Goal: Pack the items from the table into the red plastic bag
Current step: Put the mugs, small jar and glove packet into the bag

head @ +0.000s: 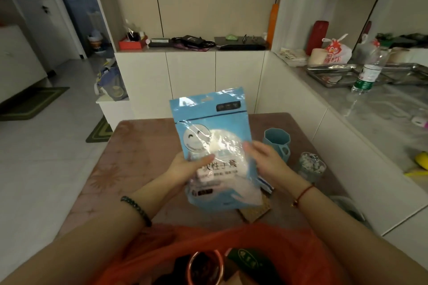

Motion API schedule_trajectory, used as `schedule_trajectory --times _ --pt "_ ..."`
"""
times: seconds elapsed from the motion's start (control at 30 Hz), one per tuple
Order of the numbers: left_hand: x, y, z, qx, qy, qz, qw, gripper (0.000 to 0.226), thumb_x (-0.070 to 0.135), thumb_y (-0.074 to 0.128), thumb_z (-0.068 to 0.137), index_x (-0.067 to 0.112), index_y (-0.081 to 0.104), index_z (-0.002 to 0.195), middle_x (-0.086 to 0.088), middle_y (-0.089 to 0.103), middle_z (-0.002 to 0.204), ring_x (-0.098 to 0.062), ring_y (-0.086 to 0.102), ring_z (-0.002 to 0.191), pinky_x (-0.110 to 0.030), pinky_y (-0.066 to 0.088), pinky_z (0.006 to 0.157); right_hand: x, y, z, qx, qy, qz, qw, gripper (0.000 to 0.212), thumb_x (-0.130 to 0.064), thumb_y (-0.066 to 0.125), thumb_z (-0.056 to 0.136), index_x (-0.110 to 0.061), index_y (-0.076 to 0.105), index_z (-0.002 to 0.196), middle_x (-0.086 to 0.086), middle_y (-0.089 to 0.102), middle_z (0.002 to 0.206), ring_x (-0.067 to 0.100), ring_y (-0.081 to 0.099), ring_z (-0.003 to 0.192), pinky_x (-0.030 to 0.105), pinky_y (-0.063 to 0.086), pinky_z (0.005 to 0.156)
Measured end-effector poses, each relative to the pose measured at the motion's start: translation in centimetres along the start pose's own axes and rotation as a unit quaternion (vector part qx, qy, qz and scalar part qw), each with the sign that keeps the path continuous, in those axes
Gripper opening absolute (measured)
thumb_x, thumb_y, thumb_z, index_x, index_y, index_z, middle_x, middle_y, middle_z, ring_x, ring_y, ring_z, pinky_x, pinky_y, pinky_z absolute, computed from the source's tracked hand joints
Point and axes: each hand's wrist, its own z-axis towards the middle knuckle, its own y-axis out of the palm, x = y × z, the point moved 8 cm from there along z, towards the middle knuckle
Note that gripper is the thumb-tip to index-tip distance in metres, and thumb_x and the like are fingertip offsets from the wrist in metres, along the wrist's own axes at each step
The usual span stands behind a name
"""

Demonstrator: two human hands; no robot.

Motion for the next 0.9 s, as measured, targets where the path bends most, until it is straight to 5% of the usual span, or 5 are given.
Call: schedule_trajectory --times 0.13,0.3,0.5,0.73,0.9 --pt "0.0 -5.9 1.0 0.100 -0.005 0.012 0.995 0.032 0.011 0.074 0.074 0.001 0.065 0.103 -0.022 0.069 0.107 -0.033 0.068 0.092 -0.045 0.056 0.084 3.7 -4.9 2.0 0.131 0.092 -0.019 0.987 0.036 -0.019 0.056 0.091 -0.004 0.053 0.123 0.012 0.059 0.109 0.018 0.060 0.082 0.030 0.053 0.072" --pt "-1.7 -9.8 1.8 0.131 -0.038 0.028 0.990 0.031 0.014 0.073 0.076 0.002 0.063 0.103 -0.016 0.071 0.096 -0.024 0.069 0.078 -0.030 0.060 0.059 11.4 -3.8 1.5 0.047 0.144 -0.389 0.909 0.046 -0.026 0.065 0.082 -0.005 0.052 0.121 0.011 0.057 0.121 0.022 0.056 0.105 0.026 0.045 0.080" --pt "-5.3 -9.4 2.3 0.074 -0.084 0.022 0.993 0.039 0.013 0.073 0.075 -0.002 0.061 0.109 -0.021 0.072 0.099 -0.026 0.073 0.077 -0.033 0.061 0.061 14.8 -2.4 1.8 0.016 0.190 -0.429 0.883 0.063 -0.034 0.071 0.076 -0.010 0.042 0.126 0.007 0.053 0.122 0.021 0.053 0.111 0.025 0.045 0.079" --pt "-6.2 -8.5 2.6 0.055 -0.087 0.004 0.995 0.032 0.011 0.072 0.076 -0.001 0.063 0.104 -0.022 0.072 0.099 -0.023 0.073 0.073 -0.032 0.061 0.061 8.6 -3.5 5.8 0.040 0.033 -0.361 0.931 0.019 -0.022 0.053 0.090 -0.016 0.055 0.072 0.005 0.061 0.082 0.021 0.056 0.077 0.045 0.050 0.081" --pt "-6.8 -8.1 2.8 0.047 -0.096 -0.008 0.994 0.035 0.011 0.072 0.075 -0.002 0.062 0.106 -0.022 0.072 0.099 -0.025 0.073 0.075 -0.033 0.061 0.063 12.0 -5.2 7.6 0.005 0.102 -0.518 0.849 0.052 -0.035 0.058 0.086 -0.022 0.043 0.134 0.008 0.053 0.129 0.026 0.051 0.116 0.035 0.043 0.098"
